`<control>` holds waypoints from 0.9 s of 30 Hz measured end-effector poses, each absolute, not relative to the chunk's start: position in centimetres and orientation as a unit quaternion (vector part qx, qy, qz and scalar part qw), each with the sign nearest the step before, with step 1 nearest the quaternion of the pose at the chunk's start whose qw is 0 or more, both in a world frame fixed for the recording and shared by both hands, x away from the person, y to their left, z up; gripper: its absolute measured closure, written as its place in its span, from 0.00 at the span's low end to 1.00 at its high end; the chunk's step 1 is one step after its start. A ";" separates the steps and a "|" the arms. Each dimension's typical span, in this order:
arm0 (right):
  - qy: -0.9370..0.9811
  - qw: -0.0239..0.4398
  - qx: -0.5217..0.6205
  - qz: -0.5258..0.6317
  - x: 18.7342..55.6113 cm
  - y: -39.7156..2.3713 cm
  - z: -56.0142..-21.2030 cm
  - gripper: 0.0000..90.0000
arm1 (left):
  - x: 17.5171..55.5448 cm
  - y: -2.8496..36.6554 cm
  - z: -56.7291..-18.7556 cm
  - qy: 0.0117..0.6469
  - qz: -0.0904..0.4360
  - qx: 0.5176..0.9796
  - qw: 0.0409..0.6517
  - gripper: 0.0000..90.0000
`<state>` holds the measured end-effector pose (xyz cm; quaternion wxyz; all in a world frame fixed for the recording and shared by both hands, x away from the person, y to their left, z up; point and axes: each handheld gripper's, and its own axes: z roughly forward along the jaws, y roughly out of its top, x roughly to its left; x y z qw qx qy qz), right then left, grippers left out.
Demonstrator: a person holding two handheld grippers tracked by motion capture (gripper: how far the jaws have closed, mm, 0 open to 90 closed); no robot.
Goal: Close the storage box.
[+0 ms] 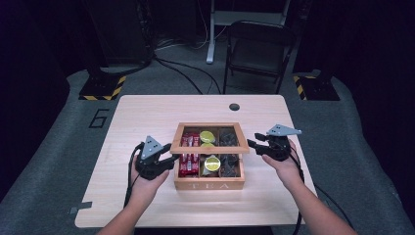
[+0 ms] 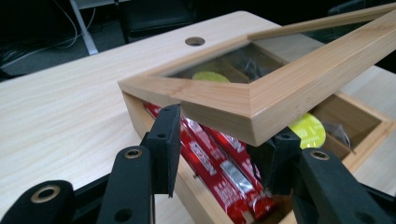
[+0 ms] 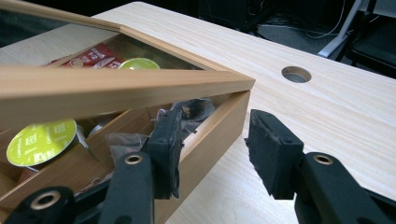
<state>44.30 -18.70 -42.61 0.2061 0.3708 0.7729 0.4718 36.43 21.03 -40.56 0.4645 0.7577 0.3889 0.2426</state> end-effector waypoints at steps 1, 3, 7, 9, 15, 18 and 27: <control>0.773 0.207 0.369 0.473 44.2 -18.8 -42.7 0.60 | 36.3 21.1 -40.9 0.388 0.240 0.761 0.462 0.62; 0.770 0.204 0.373 0.476 44.1 -18.8 -42.8 0.60 | 36.1 21.1 -41.3 0.385 0.235 0.767 0.457 0.62; 0.770 0.204 0.371 0.477 43.9 -18.7 -43.1 0.60 | 35.5 21.1 -42.6 0.381 0.233 0.774 0.448 0.62; 0.767 0.203 0.375 0.479 43.7 -18.7 -43.2 0.60 | 35.3 21.2 -43.3 0.380 0.225 0.781 0.442 0.62; 0.764 0.204 0.378 0.482 43.7 -18.7 -43.5 0.60 | 34.7 21.2 -44.8 0.386 0.217 0.783 0.438 0.61; 0.763 0.203 0.379 0.482 43.7 -18.7 -43.5 0.60 | 34.5 21.3 -45.3 0.387 0.210 0.787 0.432 0.58; 0.763 0.203 0.376 0.485 43.6 -18.6 -43.5 0.60 | 33.2 20.9 -46.4 0.347 0.192 0.824 0.404 0.40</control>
